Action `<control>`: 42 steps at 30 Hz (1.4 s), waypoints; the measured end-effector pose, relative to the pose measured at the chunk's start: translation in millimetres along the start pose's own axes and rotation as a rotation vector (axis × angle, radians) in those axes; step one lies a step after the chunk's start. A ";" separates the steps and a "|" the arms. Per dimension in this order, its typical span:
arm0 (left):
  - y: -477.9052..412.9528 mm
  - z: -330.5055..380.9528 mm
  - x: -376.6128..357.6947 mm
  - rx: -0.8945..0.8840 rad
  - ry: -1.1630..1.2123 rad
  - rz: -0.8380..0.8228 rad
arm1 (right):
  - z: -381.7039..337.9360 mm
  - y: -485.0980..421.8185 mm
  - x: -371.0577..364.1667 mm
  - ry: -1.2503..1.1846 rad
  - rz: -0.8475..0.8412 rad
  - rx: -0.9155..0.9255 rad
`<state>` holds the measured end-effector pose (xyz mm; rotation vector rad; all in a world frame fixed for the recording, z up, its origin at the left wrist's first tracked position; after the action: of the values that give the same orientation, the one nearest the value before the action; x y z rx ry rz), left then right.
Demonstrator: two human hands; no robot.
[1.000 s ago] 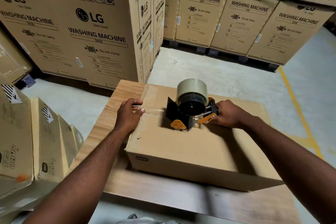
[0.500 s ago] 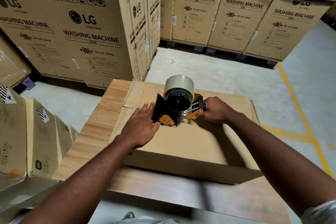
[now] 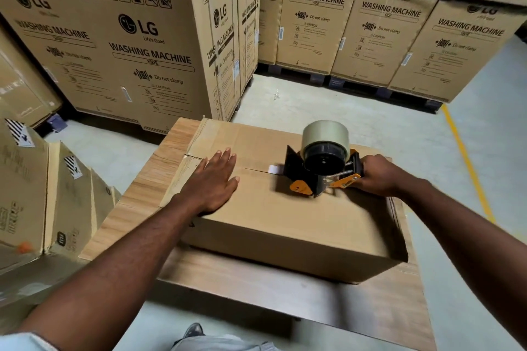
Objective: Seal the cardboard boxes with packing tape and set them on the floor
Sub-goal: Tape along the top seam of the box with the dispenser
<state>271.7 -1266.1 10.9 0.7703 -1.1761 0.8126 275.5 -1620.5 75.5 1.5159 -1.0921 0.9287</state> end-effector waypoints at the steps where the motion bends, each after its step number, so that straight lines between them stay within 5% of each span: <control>1: -1.2 4.4 -0.2 0.030 -0.004 -0.007 | 6.9 -0.7 -2.8 0.002 0.004 -0.005; 4: -8.0 28.2 -2.2 0.096 -0.007 -0.044 | 8.8 -7.9 -7.7 -0.014 0.015 -0.005; 10: -31.6 103.0 -15.7 -0.107 -0.011 -0.071 | 15.3 -7.2 -9.2 -0.036 0.025 -0.030; 18: -39.6 113.3 -16.9 -0.283 0.005 -0.020 | -10.1 -9.9 -3.7 -0.122 -0.067 0.007; 24: -39.7 113.6 -13.8 -0.340 0.041 0.033 | -21.6 -16.1 -9.4 -0.025 0.020 0.085; 42: -41.1 113.1 -22.4 -0.214 -0.021 -0.036 | 95.4 28.3 14.2 -0.011 0.024 0.039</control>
<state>249.4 -1386.4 9.2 0.6231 -1.2421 0.6378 255.3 -1719.0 78.1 1.5439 -1.1081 0.9640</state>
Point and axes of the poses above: each hand's wrist, its own y-axis away from the middle knuckle, its own x-axis out of the back of the hand, z = x × y, the point moved 7 cm from there along -y, towards the middle knuckle, and after that the axes turned 11 degrees about -x, right-handed, at the moved point
